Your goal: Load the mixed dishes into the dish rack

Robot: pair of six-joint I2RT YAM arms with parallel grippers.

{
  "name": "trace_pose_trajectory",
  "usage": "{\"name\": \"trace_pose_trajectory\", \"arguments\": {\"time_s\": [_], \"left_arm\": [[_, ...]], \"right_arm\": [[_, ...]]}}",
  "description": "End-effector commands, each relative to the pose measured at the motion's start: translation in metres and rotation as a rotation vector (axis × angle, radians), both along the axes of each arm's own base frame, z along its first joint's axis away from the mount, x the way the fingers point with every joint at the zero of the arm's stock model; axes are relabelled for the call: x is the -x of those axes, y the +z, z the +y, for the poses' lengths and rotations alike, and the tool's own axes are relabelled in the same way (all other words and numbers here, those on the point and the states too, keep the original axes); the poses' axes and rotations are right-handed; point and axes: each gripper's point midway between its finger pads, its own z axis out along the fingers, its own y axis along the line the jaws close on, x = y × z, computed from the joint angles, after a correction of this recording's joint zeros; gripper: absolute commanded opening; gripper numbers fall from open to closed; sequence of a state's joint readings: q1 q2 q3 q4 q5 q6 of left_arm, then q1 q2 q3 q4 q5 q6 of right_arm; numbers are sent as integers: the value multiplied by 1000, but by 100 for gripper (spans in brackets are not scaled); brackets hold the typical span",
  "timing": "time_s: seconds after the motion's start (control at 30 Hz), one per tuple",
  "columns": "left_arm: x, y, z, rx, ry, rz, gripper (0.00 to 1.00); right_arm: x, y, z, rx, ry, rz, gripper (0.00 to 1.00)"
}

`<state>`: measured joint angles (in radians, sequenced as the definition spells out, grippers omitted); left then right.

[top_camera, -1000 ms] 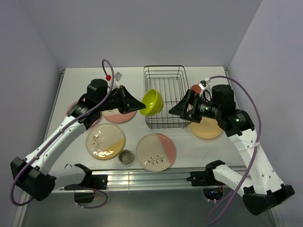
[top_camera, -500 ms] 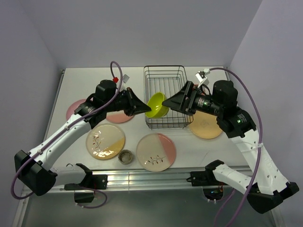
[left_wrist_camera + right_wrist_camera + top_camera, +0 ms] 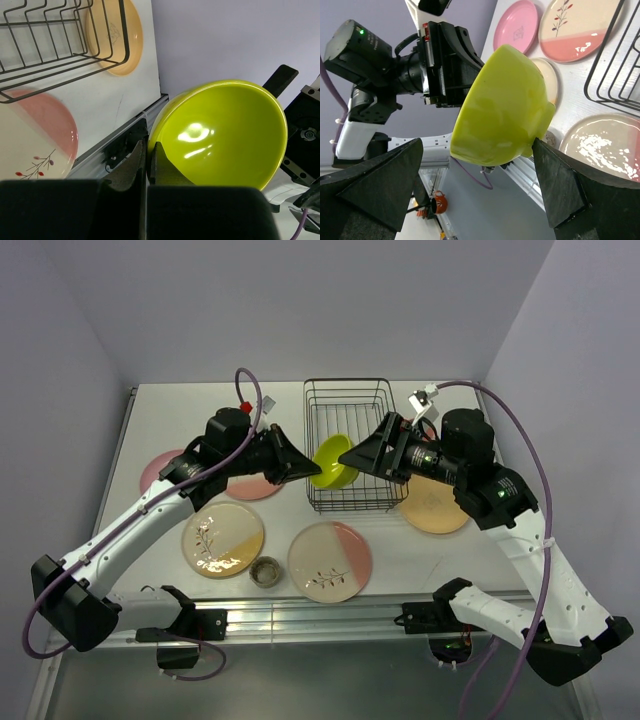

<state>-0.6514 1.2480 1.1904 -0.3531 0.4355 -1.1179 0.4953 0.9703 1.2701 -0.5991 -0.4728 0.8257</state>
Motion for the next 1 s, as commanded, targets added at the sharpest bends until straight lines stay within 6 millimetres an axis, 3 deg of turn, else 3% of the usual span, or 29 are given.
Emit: {"name": "trace_pose_trajectory", "arguments": {"time_s": [0.0, 0.5, 0.7, 0.87, 0.9, 0.97], "left_arm": [[0, 41, -5, 62, -17, -110, 0], [-9, 42, -9, 50, -10, -110, 0], [-11, 38, -12, 53, -17, -100, 0], [-13, 37, -12, 43, -13, -106, 0], [-13, 36, -12, 42, -15, -106, 0], [-13, 36, -13, 42, -21, -108, 0]], "right_arm": [[2, 10, -3, 8, -8, -46, 98], [-6, 8, -1, 36, -10, -50, 96], [-8, 16, 8, -16, 20, -58, 88], [-8, 15, 9, -28, 23, -45, 66], [-8, 16, 10, -31, 22, -46, 54], [-8, 16, 10, -34, 24, -44, 39]]}}
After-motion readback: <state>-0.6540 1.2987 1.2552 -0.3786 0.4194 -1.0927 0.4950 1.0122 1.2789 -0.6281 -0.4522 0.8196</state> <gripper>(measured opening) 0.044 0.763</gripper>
